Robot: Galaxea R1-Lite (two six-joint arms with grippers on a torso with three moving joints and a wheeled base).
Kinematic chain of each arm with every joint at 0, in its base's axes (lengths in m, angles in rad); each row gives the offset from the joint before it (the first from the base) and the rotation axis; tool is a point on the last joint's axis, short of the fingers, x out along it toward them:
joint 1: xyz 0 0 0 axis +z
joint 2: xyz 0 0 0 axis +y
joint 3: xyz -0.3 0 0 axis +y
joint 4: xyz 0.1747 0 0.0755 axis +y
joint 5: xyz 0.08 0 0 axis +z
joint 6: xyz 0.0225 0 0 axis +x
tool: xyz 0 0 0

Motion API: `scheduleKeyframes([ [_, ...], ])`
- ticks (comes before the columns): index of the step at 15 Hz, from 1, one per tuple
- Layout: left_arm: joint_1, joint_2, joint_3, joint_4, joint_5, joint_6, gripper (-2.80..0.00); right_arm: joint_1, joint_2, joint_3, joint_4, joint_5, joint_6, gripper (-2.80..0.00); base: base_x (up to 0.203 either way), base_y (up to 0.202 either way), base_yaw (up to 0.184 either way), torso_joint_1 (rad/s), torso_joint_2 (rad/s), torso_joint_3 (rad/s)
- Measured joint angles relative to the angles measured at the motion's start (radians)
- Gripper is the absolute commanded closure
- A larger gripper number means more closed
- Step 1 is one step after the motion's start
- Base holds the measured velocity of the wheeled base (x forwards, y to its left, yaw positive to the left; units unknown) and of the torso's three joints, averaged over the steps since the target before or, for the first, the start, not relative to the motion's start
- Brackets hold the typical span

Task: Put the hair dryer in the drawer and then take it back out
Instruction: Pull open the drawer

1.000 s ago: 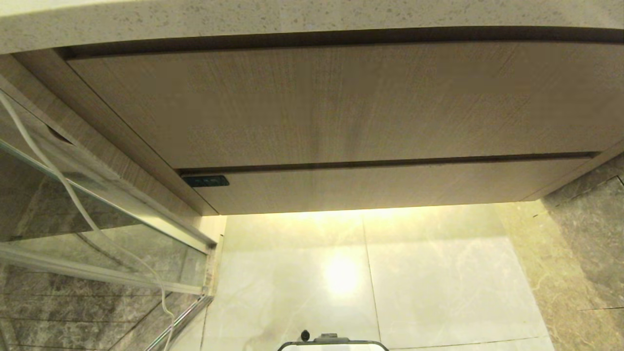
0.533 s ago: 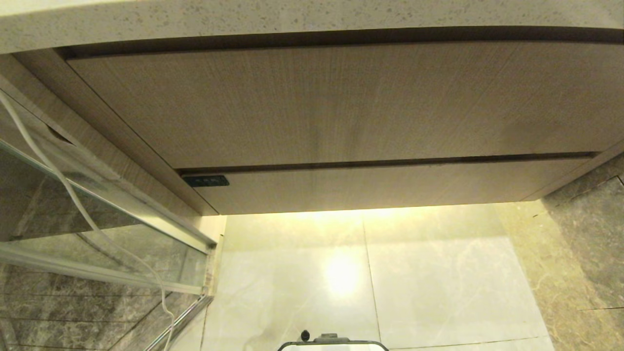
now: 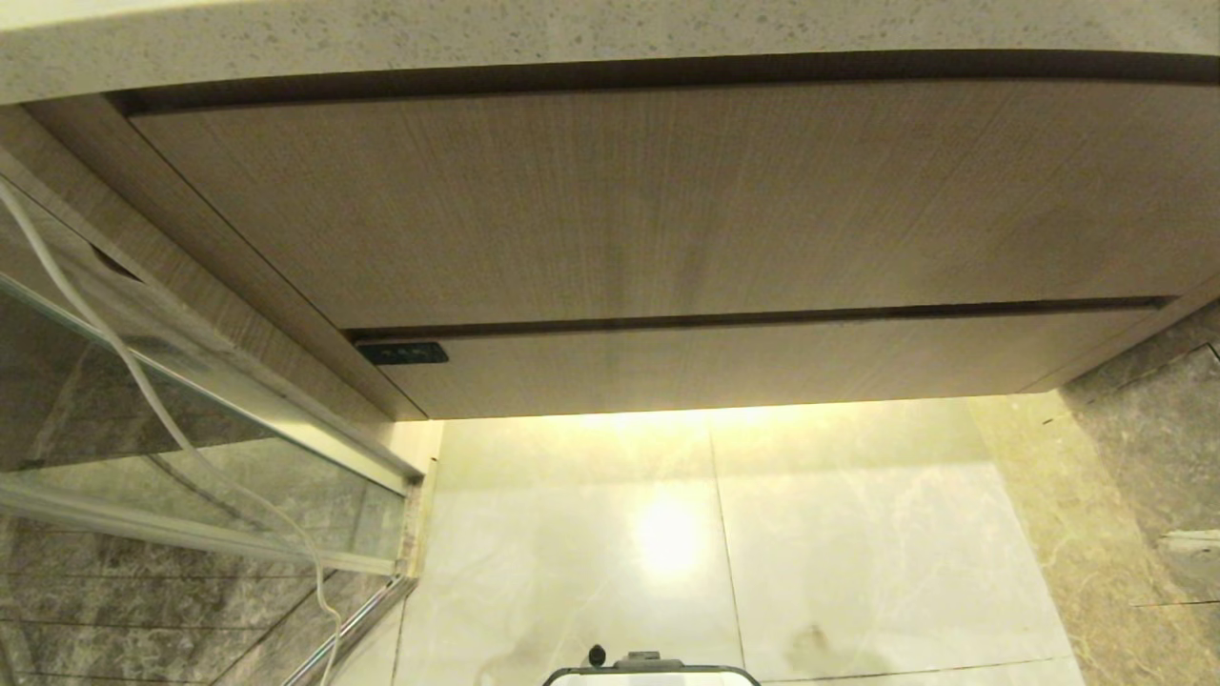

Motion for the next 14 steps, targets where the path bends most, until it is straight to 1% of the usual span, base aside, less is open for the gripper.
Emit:
scheduleKeyframes([
  [1, 0.0, 0.0, 0.0, 0.0, 0.0, 0.0, 0.0, 0.003, 0.038, -0.004, -0.001, -0.03, -0.032, -2.8, 0.0, 0.0, 0.0, 0.0, 0.0, 0.0],
  [2, 0.0, 0.0, 0.0, 0.0, 0.0, 0.0, 0.0, 0.007, 0.069, -0.015, -0.003, -0.067, -0.072, -2.8, 0.0, 0.0, 0.0, 0.0, 0.0, 0.0],
  [3, 0.0, 0.0, 0.0, 0.0, 0.0, 0.0, 0.0, 0.012, 0.092, -0.021, -0.002, -0.083, -0.104, -2.8, 0.0, 0.0, 0.0, 0.0, 0.0, 0.0],
  [5, 0.0, 0.0, 0.0, 0.0, 0.0, 0.0, 0.0, 0.036, 0.124, -0.018, -0.009, -0.083, -0.155, -2.8, 0.0, 0.0, 0.0, 0.0, 0.0, 0.0],
  [6, 0.0, 0.0, 0.0, 0.0, 0.0, 0.0, 0.0, 0.065, 0.136, -0.005, -0.025, -0.082, -0.194, -2.8, 0.0, 0.0, 0.0, 0.0, 0.0, 0.0],
  [7, 0.0, 0.0, 0.0, 0.0, 0.0, 0.0, 0.0, 0.089, 0.151, 0.017, -0.071, -0.081, -0.241, -2.8, 0.0, 0.0, 0.0, 0.0, 0.0, 0.0],
  [9, 0.0, 0.0, 0.0, 0.0, 0.0, 0.0, 0.0, 0.121, 0.194, 0.063, -0.212, -0.082, -0.282, -2.8, 0.0, 0.0, 0.0, 0.0, 0.0, 0.0],
  [10, 0.0, 0.0, 0.0, 0.0, 0.0, 0.0, 0.0, 0.134, 0.222, 0.081, -0.296, -0.082, -0.321, -2.8, 0.0, 0.0, 0.0, 0.0, 0.0, 0.0],
  [12, 0.0, 0.0, 0.0, 0.0, 0.0, 0.0, 0.0, 0.145, 0.28, 0.11, -0.442, -0.081, -0.462, -2.8, 0.0, 0.0, 0.0, 0.0, 0.0, 0.0],
  [13, 0.0, 0.0, 0.0, 0.0, 0.0, 0.0, 0.0, 0.144, 0.316, 0.129, -0.527, -0.08, -0.54, -2.8, 0.0, 0.0, 0.0, 0.0, 0.0, 0.0],
  [14, 0.0, 0.0, 0.0, 0.0, 0.0, 0.0, 0.0, 0.142, 0.354, 0.149, -0.626, -0.078, -0.598, -2.8, 0.0, 0.0, 0.0, 0.0, 0.0, 0.0],
])
